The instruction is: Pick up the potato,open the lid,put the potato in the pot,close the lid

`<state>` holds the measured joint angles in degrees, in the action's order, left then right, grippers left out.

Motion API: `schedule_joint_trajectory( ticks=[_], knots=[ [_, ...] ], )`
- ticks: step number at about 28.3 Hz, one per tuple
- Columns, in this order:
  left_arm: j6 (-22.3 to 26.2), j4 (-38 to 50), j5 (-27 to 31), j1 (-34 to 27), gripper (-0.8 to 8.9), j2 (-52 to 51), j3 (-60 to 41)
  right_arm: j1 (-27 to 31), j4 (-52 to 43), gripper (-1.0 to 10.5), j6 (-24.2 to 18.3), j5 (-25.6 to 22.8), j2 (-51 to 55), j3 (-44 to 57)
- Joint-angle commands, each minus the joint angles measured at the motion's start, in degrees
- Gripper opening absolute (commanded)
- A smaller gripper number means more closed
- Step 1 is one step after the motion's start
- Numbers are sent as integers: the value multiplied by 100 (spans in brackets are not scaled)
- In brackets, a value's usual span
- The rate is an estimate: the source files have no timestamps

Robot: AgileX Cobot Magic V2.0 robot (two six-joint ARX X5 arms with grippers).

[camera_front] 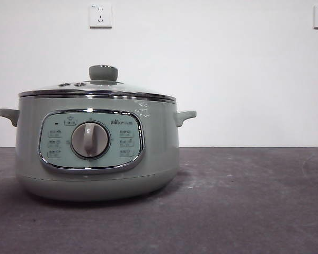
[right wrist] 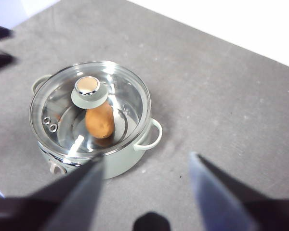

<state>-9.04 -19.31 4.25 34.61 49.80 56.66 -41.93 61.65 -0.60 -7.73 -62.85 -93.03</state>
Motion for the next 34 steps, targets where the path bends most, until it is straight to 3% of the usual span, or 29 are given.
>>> schedule_joint_trajectory(
  ticks=[1, 2, 8, 11, 19, 34],
  knots=[
    [57, -177, -24, 94, 84, -319, -37, -7, -535, 79, 72, -22, 345, 691],
    [92, -275, -22, 125, -23, -448, -37, -7, -767, 23, 72, -26, 514, 990],
    [402, -938, 382, 227, -8, -857, -87, -7, -2468, -16, 133, -37, 1700, 3005],
    [422, -863, 520, 319, -8, -1113, -361, -9, -3064, -16, 295, -61, 2192, 3757],
    [420, -363, 914, 520, -8, -2068, -1681, -9, -3794, -16, 619, -317, 3289, 5344],
    [170, -358, 815, 555, -4, -2221, -2033, -9, -3694, 1, 822, -315, 3324, 5665]
  ],
)
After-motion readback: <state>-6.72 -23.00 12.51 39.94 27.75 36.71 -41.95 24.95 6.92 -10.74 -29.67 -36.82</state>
